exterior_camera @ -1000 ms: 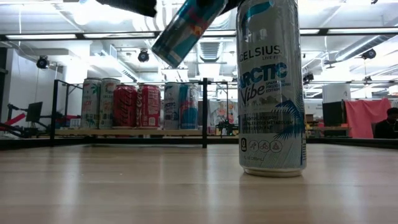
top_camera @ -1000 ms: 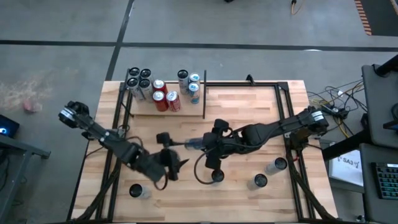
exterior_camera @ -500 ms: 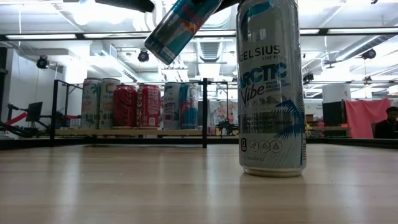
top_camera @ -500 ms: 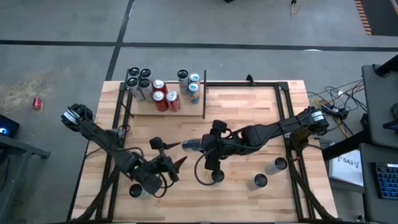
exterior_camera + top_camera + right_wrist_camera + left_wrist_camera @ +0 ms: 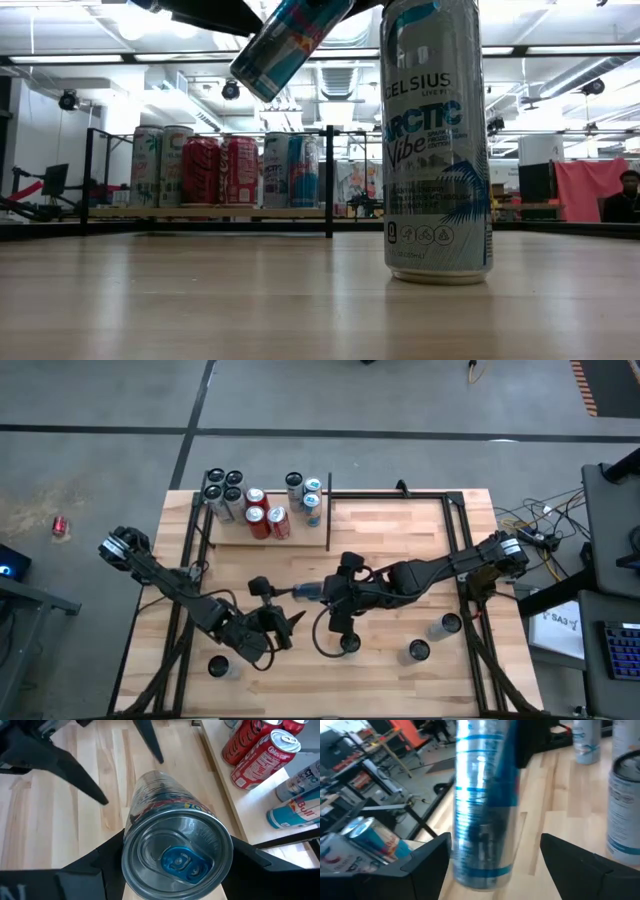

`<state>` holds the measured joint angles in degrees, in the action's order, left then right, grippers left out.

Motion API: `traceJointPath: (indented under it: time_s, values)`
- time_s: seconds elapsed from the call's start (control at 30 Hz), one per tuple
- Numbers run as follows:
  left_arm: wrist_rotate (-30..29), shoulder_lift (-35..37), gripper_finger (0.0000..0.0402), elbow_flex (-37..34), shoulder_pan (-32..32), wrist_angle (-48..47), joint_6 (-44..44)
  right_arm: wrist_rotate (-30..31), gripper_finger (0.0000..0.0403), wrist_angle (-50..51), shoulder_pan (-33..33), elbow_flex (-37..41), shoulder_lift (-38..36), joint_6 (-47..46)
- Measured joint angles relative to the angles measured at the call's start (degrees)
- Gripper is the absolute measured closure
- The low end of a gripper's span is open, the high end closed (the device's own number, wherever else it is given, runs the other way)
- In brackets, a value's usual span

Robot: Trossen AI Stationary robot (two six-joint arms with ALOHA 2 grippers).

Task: Place canned beverage on shelf
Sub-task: Put the blue and silver soda can on the shelf aligned with the other blue and silver soda cans

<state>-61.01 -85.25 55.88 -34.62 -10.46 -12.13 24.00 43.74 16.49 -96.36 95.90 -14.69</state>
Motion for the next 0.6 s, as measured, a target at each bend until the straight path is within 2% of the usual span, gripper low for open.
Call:
traceJointPath:
  time_s: [0.33, 0.6]
  values:
    - [0.28, -2.30, 0.0107, -0.09, 2.40, 1.62, -0.51, -0.03, 0.0173, -1.00, -0.02, 0.04, 0.09, 0.41]
    - [0.54, -2.80, 0.0055, 0.33, 4.04, 2.54, -0.37, -0.10, 0.0173, -3.00, 0.00, 0.04, 0.30, 1.20]
